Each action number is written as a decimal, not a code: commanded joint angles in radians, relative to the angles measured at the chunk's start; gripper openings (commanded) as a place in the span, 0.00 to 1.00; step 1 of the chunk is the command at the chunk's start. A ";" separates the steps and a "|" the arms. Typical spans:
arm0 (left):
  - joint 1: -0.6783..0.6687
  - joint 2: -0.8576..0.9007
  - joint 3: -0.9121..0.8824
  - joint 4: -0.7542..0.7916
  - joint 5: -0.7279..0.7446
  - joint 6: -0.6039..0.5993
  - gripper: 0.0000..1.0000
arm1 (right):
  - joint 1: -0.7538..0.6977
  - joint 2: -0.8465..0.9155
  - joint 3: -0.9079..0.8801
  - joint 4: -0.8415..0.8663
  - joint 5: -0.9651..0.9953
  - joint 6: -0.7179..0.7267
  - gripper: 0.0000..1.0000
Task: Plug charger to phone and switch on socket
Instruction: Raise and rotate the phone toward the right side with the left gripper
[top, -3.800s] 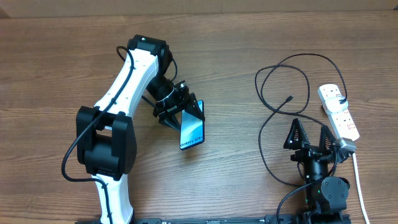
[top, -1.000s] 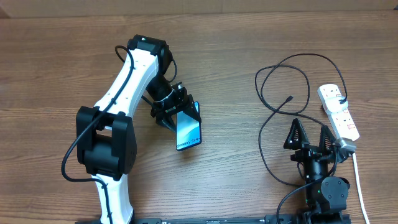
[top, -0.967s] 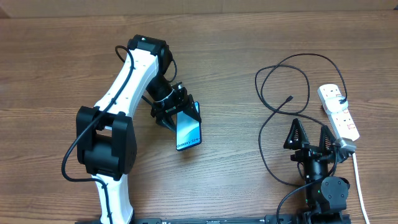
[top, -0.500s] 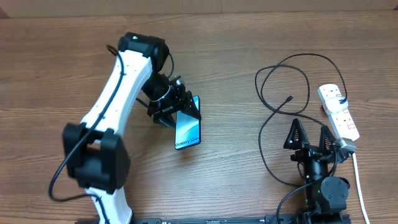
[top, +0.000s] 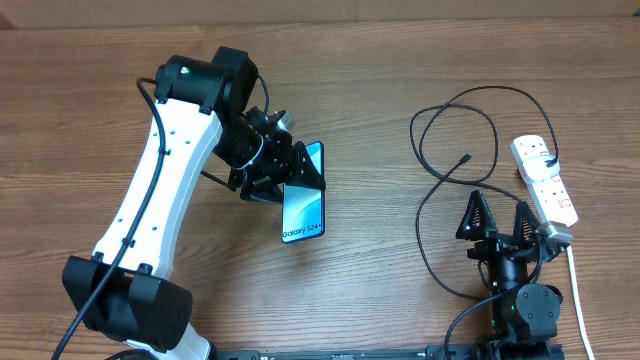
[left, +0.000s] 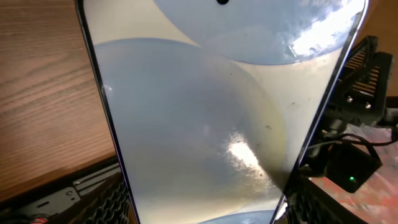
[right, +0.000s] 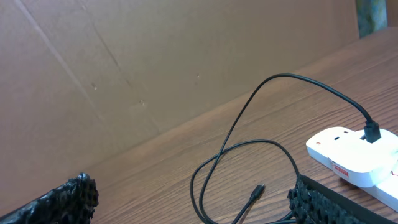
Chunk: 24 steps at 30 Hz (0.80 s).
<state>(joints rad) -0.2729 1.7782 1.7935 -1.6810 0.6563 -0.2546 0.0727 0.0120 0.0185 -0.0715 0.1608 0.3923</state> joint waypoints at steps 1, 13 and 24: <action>0.005 -0.026 0.029 0.020 -0.051 -0.027 0.45 | -0.003 -0.009 -0.011 0.005 -0.002 -0.004 1.00; 0.005 -0.026 0.029 0.151 -0.299 -0.154 0.46 | -0.003 -0.009 -0.011 0.005 -0.002 -0.004 1.00; 0.005 -0.026 0.029 0.169 -0.353 -0.165 0.46 | -0.003 -0.009 -0.011 0.005 -0.002 -0.004 1.00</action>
<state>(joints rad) -0.2729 1.7782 1.7939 -1.5169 0.3202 -0.3988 0.0723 0.0120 0.0185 -0.0719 0.1604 0.3920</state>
